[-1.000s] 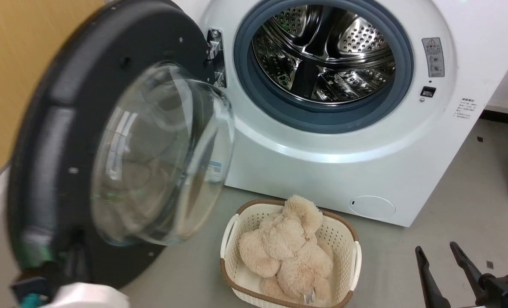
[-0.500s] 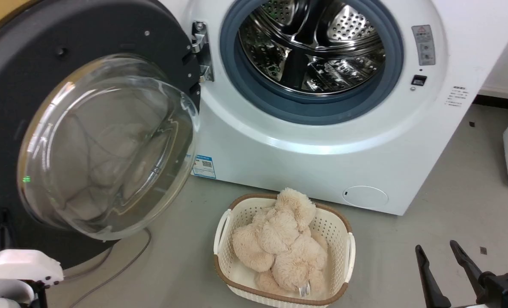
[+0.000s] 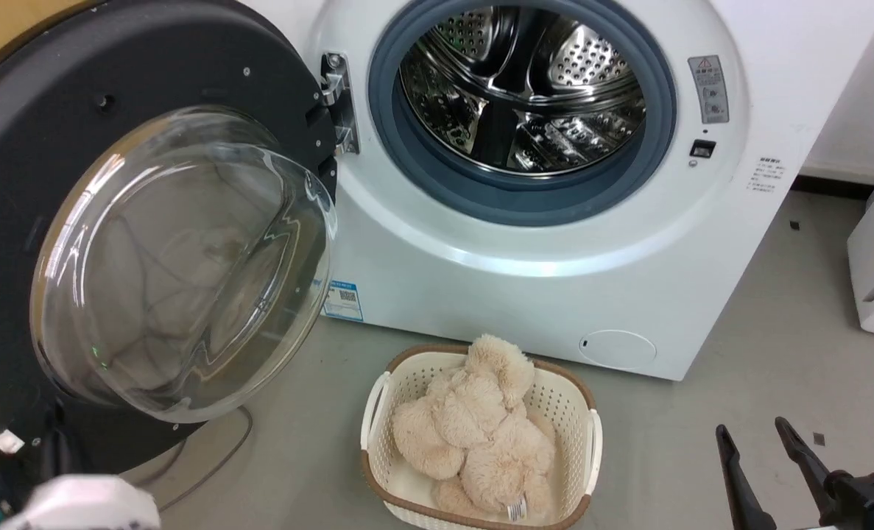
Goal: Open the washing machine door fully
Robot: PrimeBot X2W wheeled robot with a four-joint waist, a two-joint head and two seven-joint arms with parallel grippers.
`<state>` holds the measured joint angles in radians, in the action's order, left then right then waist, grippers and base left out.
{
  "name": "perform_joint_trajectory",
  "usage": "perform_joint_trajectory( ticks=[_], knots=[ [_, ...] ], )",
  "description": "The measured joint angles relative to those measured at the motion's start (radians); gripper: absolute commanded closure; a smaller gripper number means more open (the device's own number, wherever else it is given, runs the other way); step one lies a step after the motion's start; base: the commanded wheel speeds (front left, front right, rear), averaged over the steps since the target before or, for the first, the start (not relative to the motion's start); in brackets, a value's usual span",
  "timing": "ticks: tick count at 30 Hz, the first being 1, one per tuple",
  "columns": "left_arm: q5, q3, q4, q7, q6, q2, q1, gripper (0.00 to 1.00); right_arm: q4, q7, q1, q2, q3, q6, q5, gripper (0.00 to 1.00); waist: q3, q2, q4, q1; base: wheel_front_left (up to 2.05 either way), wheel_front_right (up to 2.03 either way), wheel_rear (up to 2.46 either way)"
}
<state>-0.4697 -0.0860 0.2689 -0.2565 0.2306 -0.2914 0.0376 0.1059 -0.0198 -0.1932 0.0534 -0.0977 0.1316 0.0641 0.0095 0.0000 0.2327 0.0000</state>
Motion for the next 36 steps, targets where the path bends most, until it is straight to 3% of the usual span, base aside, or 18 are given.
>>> perform_joint_trajectory(
  ticks=[3,9,20,28,36],
  knots=[
    [0.018,0.000,-0.058,0.000,0.018,0.033,-0.063,0.00,-0.002,-0.001,0.001,0.000,0.003,0.000,0.000,0.00,-0.009,0.0000,-0.004,0.0000,0.00,0.00,0.00],
    [0.060,0.028,-0.158,0.001,0.040,0.054,-0.172,0.00,-0.002,-0.010,0.002,0.000,0.008,0.000,0.000,0.00,-0.024,0.0000,-0.018,0.0000,0.00,0.00,0.00],
    [0.114,0.198,-0.235,0.027,0.012,0.126,-0.214,0.00,-0.002,-0.017,0.007,0.000,0.014,0.000,0.000,0.00,-0.042,0.0000,-0.060,0.0000,0.00,0.00,0.00],
    [0.183,0.277,-0.239,0.029,-0.006,0.120,-0.155,0.00,0.008,-0.013,0.015,0.000,0.005,0.000,-0.003,0.00,-0.054,0.0000,-0.121,0.0000,0.00,0.00,0.00],
    [0.215,0.304,-0.223,0.074,-0.032,0.074,-0.076,0.00,0.007,-0.008,0.013,0.000,0.013,0.000,-0.003,0.00,-0.055,0.0000,-0.189,0.0000,0.00,0.00,0.00]
  ],
)
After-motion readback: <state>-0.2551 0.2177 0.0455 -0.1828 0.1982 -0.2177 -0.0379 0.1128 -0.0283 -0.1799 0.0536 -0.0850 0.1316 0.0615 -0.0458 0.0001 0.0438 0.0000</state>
